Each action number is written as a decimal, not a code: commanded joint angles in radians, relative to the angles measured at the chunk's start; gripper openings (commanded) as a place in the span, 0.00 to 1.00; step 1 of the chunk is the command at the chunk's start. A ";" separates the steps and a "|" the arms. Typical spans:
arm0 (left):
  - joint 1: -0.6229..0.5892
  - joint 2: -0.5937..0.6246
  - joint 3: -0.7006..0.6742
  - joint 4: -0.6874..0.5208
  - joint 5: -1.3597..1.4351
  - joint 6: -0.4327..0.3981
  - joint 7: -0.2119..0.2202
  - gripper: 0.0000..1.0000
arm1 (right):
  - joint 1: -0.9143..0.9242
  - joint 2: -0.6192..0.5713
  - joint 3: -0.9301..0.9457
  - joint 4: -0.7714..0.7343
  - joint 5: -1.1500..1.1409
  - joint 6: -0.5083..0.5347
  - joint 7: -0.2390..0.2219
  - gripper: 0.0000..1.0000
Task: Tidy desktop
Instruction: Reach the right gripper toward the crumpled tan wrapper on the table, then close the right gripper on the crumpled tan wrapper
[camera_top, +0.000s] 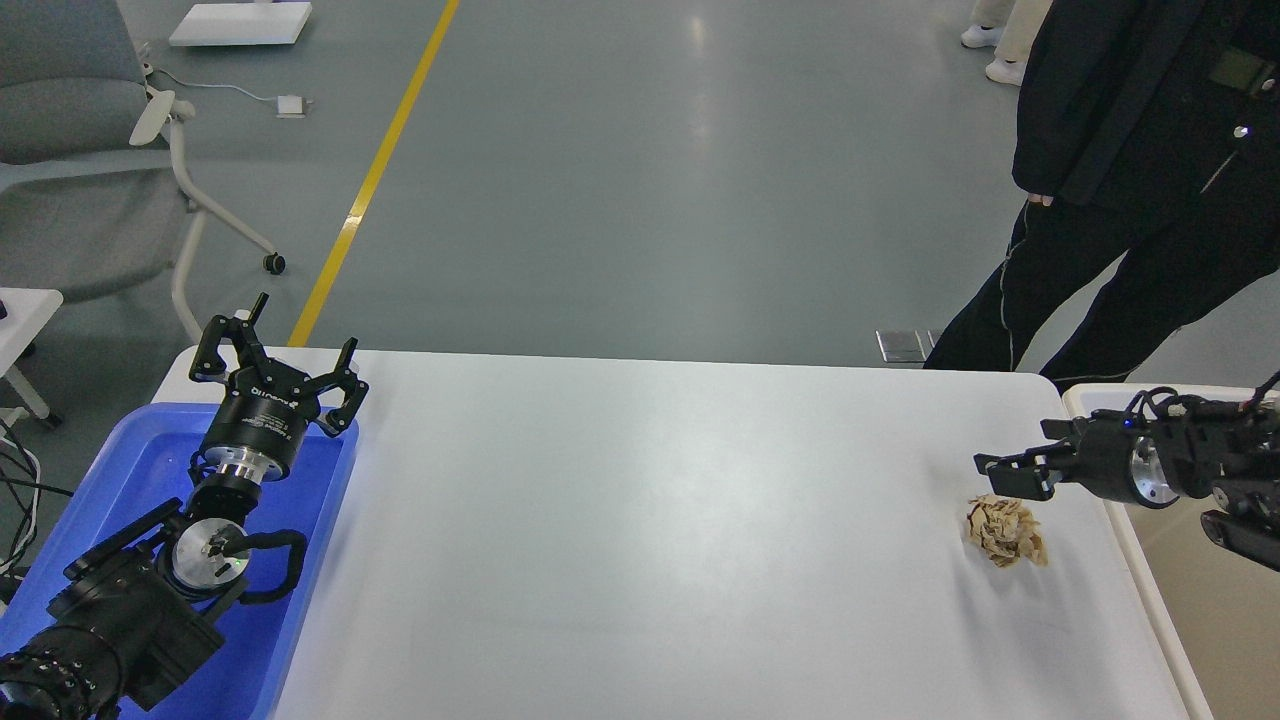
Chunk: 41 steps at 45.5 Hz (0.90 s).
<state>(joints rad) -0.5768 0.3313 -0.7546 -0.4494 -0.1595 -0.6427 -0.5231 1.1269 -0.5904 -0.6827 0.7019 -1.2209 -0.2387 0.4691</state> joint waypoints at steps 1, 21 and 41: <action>0.000 0.000 0.001 0.000 0.000 0.000 0.000 1.00 | -0.036 0.041 -0.026 -0.009 -0.017 -0.014 0.000 1.00; 0.000 0.000 0.000 0.000 0.000 0.000 0.000 1.00 | -0.093 0.043 -0.023 -0.013 -0.015 -0.016 0.000 1.00; 0.000 0.000 0.000 0.000 0.000 0.000 0.000 1.00 | -0.144 0.098 -0.011 -0.111 -0.002 -0.024 0.000 1.00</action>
<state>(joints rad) -0.5767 0.3314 -0.7546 -0.4495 -0.1594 -0.6427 -0.5232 1.0112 -0.5232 -0.6978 0.6440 -1.2279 -0.2604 0.4697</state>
